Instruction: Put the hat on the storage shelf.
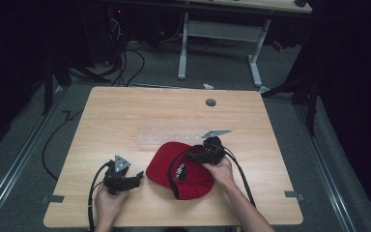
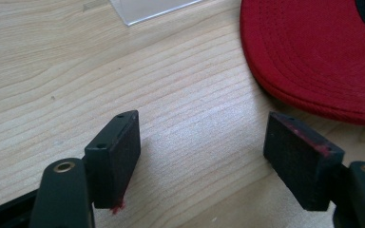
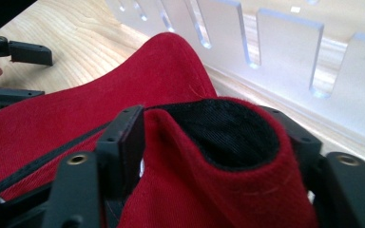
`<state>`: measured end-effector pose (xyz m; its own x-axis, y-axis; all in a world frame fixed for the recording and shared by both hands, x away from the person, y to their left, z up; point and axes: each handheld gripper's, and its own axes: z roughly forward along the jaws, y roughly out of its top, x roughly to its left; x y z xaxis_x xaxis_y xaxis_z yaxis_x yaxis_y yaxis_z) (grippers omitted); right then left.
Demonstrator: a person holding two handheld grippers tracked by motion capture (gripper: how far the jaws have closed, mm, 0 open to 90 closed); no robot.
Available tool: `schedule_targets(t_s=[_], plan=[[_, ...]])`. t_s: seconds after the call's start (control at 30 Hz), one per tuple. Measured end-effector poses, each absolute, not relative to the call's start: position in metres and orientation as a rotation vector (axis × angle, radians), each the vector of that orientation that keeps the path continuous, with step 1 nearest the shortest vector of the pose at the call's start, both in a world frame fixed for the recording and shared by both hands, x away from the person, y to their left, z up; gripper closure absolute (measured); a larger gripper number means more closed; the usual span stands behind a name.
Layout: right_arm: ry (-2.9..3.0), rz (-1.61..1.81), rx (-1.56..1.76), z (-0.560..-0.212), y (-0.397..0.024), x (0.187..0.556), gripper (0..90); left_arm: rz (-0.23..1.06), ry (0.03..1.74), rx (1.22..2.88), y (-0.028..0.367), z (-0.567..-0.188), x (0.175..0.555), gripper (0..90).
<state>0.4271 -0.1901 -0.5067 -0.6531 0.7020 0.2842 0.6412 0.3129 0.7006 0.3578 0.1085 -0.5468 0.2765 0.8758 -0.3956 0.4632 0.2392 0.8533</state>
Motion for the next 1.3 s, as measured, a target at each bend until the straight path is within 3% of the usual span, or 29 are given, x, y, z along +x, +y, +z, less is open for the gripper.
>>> schedule_targets(t_s=[0.17, 0.4, 0.53, 1.3], plan=[[2.508, 1.265, 1.288, -0.509, -0.194, 0.427, 48.5, 0.452, 1.355, 1.393, 0.108, -0.547, 0.358, 28.5], [2.536, 1.317, 1.228, -0.507, -0.203, 0.417, 73.8, 0.453, 1.355, 1.395, 0.109, -0.547, 0.358, 28.4], [2.553, 1.312, 1.199, -0.501, -0.203, 0.41, 79.9, 0.453, 1.354, 1.395, 0.109, -0.547, 0.358, 28.4], [2.434, 1.407, 1.301, -0.464, -0.222, 0.385, 82.8, 0.455, 1.355, 1.394, 0.108, -0.547, 0.358, 28.4]])
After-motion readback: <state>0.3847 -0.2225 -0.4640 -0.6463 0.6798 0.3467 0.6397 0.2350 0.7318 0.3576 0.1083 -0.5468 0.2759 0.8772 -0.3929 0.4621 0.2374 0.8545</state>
